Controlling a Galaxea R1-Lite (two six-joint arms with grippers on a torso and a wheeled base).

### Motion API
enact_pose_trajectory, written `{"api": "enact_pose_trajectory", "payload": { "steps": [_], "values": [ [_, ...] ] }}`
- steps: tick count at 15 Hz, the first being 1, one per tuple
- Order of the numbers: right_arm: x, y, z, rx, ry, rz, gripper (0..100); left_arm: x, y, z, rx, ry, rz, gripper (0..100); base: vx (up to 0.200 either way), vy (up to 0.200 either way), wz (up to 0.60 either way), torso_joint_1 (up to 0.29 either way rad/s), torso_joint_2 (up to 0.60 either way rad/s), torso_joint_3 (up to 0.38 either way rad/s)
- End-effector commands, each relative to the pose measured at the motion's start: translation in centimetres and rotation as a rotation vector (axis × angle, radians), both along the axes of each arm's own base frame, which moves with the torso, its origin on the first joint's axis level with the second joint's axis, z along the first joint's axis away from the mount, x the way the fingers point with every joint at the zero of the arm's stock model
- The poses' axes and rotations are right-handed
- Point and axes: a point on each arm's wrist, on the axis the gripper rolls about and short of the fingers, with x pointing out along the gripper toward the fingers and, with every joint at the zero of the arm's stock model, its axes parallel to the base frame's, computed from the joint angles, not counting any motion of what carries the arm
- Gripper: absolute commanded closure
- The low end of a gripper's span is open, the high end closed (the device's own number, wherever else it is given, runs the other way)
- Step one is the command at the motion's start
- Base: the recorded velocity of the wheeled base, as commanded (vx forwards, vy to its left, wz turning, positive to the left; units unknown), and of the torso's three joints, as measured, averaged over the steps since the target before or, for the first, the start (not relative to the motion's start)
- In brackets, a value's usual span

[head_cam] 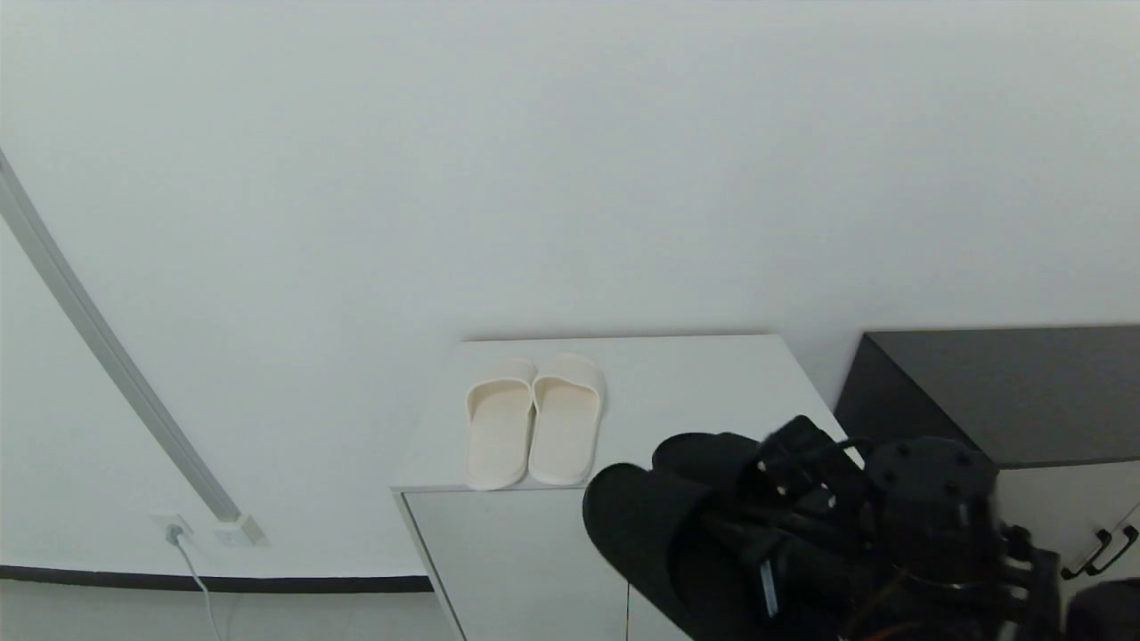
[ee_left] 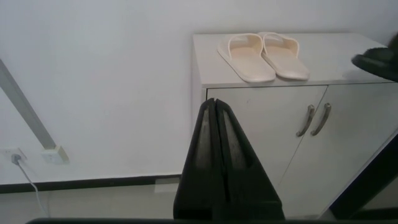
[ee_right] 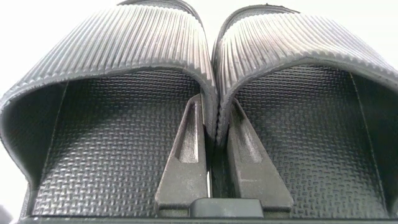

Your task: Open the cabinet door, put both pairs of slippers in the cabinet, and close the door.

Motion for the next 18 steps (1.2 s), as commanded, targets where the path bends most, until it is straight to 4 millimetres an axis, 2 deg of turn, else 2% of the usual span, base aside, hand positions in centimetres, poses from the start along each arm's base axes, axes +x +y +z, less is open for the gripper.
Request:
{"api": "enact_pose_trajectory", "payload": {
  "steps": [1, 6, 11, 18],
  "values": [
    [-3.51, -2.21, 1.54, 0.056, -0.022, 0.101, 100, 0.01, 0.0, 0.0, -0.001, 0.001, 0.0, 100, 0.0, 0.0, 0.0, 0.0, 0.0, 0.0],
    [-3.74, -2.36, 1.21, 0.049, -0.01, 0.109, 100, 0.01, 0.0, 0.0, -0.001, 0.001, 0.0, 100, 0.0, 0.0, 0.0, 0.0, 0.0, 0.0],
    [-3.82, -2.45, 0.7, 0.031, 0.005, 0.11, 100, 0.01, 0.0, 0.0, -0.002, 0.001, 0.0, 100, -0.2, 0.0, 0.0, 0.008, 0.0, -0.001],
    [-3.93, -2.53, 0.6, 0.027, 0.007, 0.111, 100, 0.01, 0.0, 0.0, -0.002, 0.001, 0.0, 100, 0.0, 0.0, 0.0, 0.0, 0.0, 0.0]
  ]
}}
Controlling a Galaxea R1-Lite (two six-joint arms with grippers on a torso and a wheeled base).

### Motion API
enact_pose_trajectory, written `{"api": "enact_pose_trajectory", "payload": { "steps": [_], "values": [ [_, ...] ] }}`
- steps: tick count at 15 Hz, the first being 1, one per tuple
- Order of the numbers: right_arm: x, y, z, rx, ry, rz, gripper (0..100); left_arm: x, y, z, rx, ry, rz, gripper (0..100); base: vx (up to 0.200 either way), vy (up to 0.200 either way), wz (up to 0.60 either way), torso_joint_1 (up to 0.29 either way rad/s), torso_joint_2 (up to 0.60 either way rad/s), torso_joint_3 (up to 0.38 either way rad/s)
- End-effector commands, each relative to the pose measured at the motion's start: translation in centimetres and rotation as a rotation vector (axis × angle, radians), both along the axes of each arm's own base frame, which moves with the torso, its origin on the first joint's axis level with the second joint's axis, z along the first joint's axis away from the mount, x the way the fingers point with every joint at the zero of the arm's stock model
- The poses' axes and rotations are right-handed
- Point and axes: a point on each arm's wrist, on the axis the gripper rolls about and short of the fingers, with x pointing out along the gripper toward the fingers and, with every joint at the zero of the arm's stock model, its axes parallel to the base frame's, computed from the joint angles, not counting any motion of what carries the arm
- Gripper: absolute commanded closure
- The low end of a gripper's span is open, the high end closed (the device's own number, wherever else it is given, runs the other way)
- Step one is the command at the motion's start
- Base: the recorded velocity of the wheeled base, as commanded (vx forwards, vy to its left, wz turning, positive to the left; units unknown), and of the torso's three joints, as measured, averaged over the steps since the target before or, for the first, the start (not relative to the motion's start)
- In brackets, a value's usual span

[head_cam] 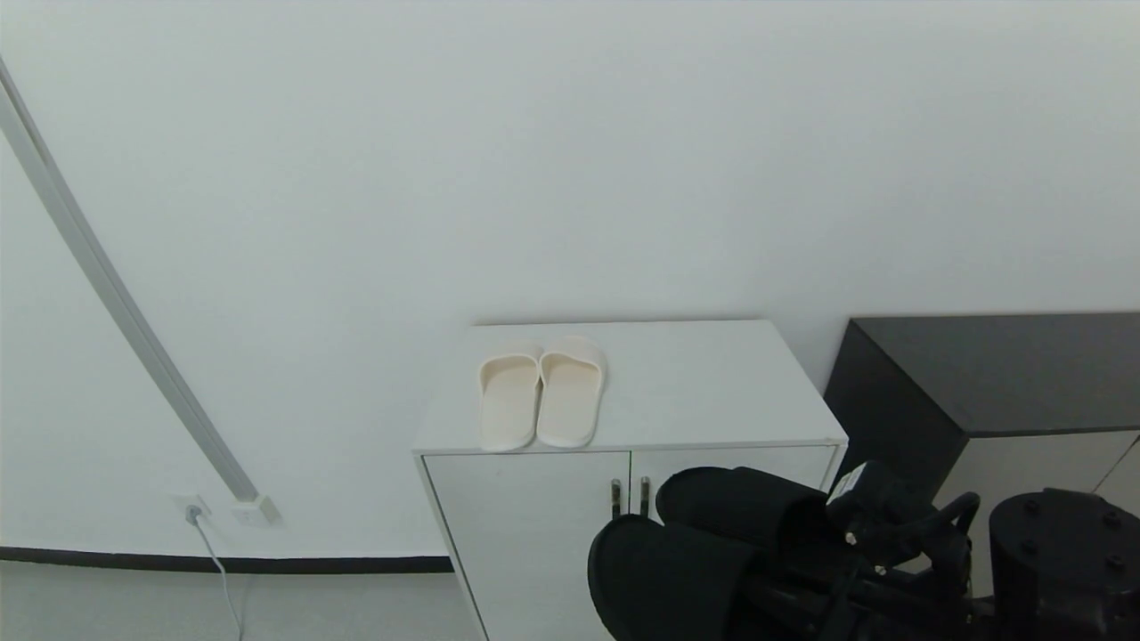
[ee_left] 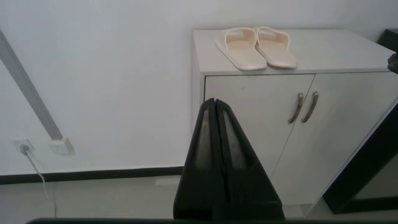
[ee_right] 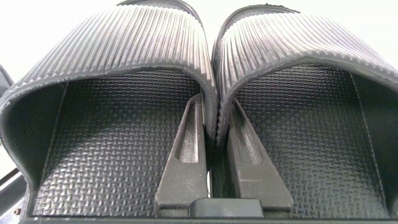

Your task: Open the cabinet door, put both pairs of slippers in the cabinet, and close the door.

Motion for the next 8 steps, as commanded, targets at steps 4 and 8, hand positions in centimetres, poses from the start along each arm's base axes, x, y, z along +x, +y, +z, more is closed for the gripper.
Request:
{"api": "enact_pose_trajectory", "payload": {
  "steps": [4, 8],
  "values": [
    [0.07, 0.06, -0.21, -0.003, 0.009, -0.001, 100, 0.01, 0.0, 0.0, 0.001, 0.001, 0.002, 100, 0.0, 0.0, 0.0, 0.0, 0.0, 0.0],
    [-0.08, -0.11, -0.48, -0.013, 0.015, -0.002, 100, 0.01, 0.0, 0.0, 0.004, 0.001, 0.002, 100, 0.0, 0.0, 0.0, 0.0, 0.0, 0.0]
  ]
}}
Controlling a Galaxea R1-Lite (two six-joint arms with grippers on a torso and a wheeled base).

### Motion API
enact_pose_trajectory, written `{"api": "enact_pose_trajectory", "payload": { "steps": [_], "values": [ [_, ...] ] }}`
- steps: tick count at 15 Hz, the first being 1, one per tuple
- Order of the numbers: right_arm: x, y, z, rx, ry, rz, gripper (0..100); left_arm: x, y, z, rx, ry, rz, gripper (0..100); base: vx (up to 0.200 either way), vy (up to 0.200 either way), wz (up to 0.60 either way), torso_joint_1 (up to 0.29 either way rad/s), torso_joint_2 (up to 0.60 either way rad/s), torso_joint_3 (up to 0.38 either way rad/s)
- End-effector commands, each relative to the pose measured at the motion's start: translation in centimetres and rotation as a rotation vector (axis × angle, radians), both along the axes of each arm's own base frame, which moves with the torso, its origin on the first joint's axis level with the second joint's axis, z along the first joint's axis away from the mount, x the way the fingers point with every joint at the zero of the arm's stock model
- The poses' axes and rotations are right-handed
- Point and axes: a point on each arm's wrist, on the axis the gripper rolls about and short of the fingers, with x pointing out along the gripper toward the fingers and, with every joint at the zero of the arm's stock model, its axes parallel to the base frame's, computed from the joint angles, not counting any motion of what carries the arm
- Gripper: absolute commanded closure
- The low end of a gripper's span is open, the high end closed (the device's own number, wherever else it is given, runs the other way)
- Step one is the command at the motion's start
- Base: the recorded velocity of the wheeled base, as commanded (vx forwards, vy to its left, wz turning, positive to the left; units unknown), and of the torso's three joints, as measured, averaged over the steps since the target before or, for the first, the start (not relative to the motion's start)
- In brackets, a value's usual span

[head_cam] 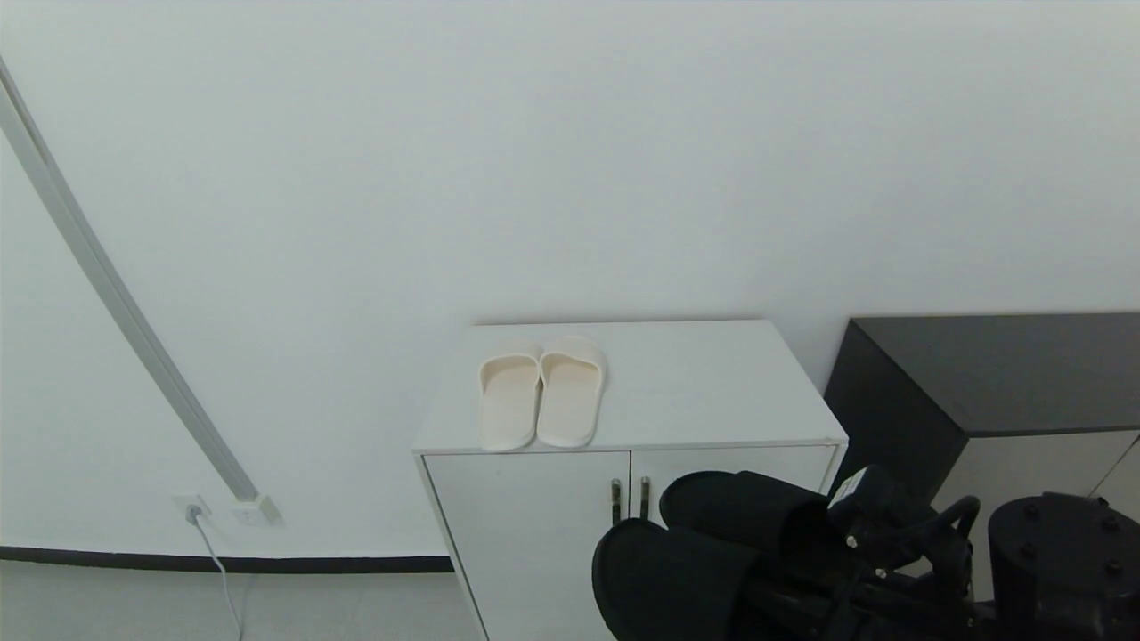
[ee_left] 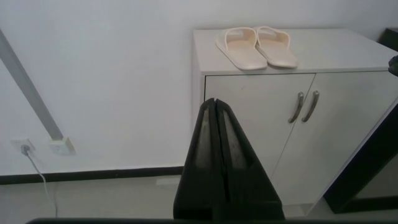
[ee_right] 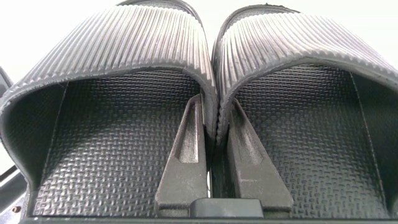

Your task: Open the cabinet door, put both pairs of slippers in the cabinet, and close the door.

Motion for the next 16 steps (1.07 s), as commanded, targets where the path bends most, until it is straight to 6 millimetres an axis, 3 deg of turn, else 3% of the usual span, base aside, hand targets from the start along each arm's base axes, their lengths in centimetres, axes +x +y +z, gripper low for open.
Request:
{"api": "enact_pose_trajectory", "payload": {
  "steps": [1, 6, 7, 16],
  "values": [
    [0.01, 0.02, -0.14, -0.005, 0.003, 0.0, 100, 0.01, 0.0, 0.0, -0.001, 0.001, 0.0, 100, 0.0, 0.0, 0.0, 0.0, 0.0, 0.0],
    [-0.09, -0.05, -0.27, -0.011, 0.006, 0.002, 100, 0.01, -0.01, 0.0, -0.003, 0.001, -0.004, 100, 0.0, 0.0, 0.0, -0.08, 0.19, 0.095],
    [-0.1, -0.06, -0.24, -0.012, 0.003, 0.003, 100, 0.01, -0.01, 0.0, -0.003, 0.001, -0.003, 0, 0.0, 0.0, 0.0, -0.154, 0.33, 0.173],
    [-0.55, -0.3, -0.52, -0.025, 0.007, 0.011, 100, 0.01, 0.0, 0.0, -0.004, 0.001, -0.001, 0, 0.0, 0.0, 0.0, -0.159, 0.36, 0.197]
  ]
}}
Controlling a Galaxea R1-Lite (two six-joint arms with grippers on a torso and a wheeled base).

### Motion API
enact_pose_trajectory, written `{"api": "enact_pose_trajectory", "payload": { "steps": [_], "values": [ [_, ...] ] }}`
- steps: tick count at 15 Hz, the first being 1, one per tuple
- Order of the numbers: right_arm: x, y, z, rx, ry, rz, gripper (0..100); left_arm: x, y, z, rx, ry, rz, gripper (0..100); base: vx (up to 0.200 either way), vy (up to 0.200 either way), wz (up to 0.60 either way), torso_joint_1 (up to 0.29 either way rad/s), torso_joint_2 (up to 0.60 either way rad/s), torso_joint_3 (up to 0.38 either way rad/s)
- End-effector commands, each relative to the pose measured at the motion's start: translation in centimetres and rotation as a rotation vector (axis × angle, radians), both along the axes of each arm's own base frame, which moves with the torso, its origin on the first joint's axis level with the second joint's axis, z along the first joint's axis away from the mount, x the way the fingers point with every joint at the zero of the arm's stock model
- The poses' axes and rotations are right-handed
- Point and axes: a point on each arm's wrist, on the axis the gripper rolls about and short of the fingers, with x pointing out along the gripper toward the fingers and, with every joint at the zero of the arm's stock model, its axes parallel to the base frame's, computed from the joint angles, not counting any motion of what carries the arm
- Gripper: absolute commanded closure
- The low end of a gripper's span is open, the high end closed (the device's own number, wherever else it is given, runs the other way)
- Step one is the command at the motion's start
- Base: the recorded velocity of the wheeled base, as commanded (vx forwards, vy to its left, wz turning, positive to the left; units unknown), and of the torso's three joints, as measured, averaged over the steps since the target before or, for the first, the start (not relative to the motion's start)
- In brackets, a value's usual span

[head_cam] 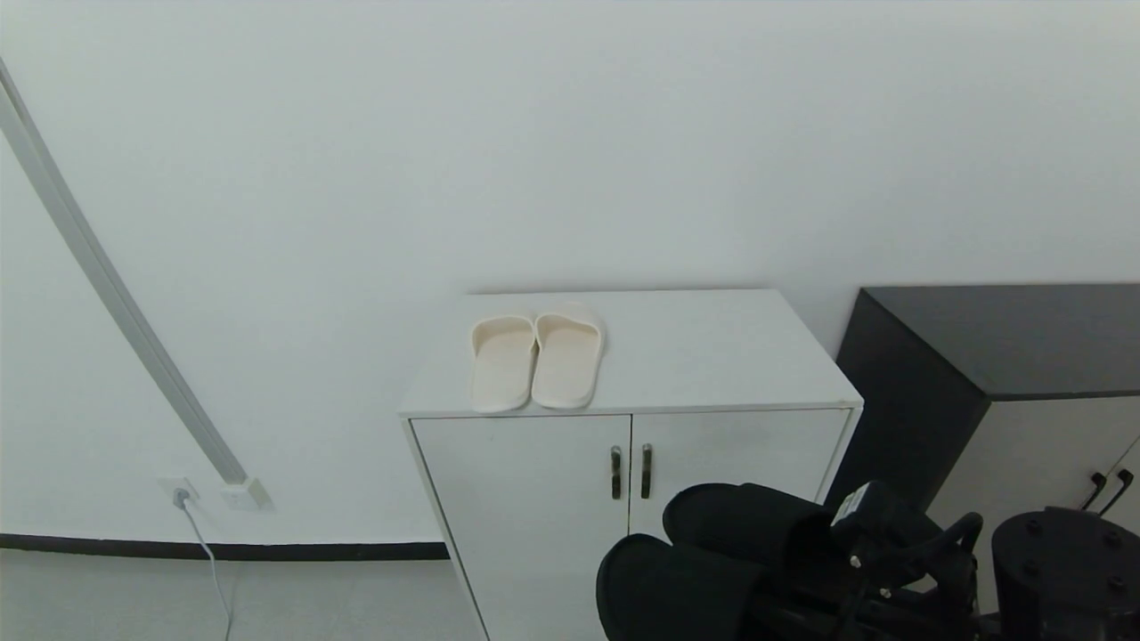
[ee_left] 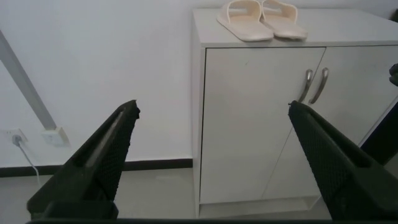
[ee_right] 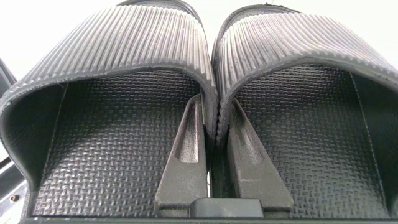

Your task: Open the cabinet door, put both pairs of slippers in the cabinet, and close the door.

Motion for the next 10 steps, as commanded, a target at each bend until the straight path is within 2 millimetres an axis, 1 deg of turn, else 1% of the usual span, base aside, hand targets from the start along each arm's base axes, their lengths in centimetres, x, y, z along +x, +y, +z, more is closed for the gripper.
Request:
{"api": "enact_pose_trajectory", "payload": {
  "steps": [1, 4, 10],
  "values": [
    [-0.07, -0.02, -0.05, -0.002, 0.001, 0.002, 100, 0.01, 0.0, 0.0, -0.001, 0.001, 0.0, 0, 0.0, 0.0, 0.0, -0.173, 0.39, 0.222],
    [-0.09, -0.04, -0.09, -0.003, 0.002, 0.002, 100, 0.01, 0.0, 0.0, -0.001, 0.001, 0.0, 0, 0.0, 0.0, 0.0, -0.194, 0.45, 0.253],
    [-0.15, 0.05, -0.31, -0.013, 0.007, 0.011, 100, 0.01, 0.0, 0.0, -0.001, 0.001, 0.0, 0, 0.0, 0.0, 0.0, -0.222, 0.55, 0.315]
  ]
}}
